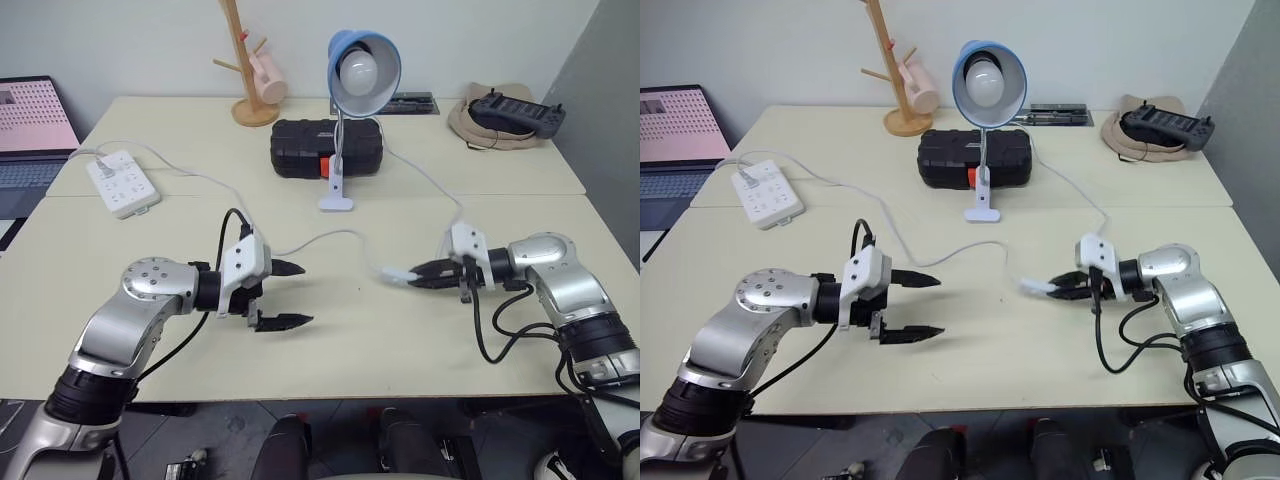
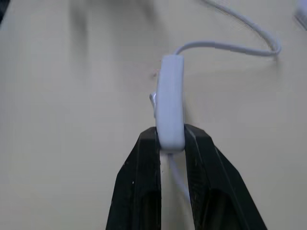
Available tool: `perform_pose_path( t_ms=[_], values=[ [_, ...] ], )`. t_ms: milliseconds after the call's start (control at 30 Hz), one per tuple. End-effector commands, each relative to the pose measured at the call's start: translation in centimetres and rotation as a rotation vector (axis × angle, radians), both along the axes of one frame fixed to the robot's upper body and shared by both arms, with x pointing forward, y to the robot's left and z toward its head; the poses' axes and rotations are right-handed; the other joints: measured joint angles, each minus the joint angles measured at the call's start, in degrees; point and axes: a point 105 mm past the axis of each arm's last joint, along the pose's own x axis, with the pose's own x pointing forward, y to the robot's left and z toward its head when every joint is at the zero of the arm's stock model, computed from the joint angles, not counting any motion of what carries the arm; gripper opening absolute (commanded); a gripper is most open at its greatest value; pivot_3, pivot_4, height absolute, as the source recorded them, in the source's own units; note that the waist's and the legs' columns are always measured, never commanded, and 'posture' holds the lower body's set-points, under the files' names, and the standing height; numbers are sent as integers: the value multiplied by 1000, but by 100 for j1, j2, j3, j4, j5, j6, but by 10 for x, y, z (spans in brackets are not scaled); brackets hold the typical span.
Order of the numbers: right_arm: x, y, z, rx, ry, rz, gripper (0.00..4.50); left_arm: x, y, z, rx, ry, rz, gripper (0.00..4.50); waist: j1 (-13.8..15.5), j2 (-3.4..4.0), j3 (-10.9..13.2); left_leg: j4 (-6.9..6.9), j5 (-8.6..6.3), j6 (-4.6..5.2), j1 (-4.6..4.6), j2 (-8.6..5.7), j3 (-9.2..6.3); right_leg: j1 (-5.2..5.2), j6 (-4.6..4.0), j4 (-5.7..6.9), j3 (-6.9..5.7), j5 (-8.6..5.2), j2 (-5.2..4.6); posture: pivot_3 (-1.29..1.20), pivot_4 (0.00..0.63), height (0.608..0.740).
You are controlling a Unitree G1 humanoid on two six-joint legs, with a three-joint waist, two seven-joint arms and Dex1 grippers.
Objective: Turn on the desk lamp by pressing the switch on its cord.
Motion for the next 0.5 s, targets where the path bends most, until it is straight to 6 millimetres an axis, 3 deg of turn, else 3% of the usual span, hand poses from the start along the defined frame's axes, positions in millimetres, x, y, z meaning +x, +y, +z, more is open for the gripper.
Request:
perform_pose_path(
  t_ms=[33,200,500],
  values=[
    [-6,7,35,168,82,-74,353,9,4,19,-122,90,100,4500,1,0,0,1,0,0,1,-1,-1,0,0,1,0,0,0,0,150,740],
    [-33,24,69,433,319,-111,353,8,-22,42,-515,404,109,4500,43,0,0,3,0,0,-8,-7,-14,-2,1,1,-11,0,-8,0,150,740],
    [-49,27,76,462,424,-107,353,3,-55,52,-709,540,60,4500,50,-1,-1,3,0,0,-9,-18,-12,-2,1,-3,-11,0,-15,0,150,740]
  ],
)
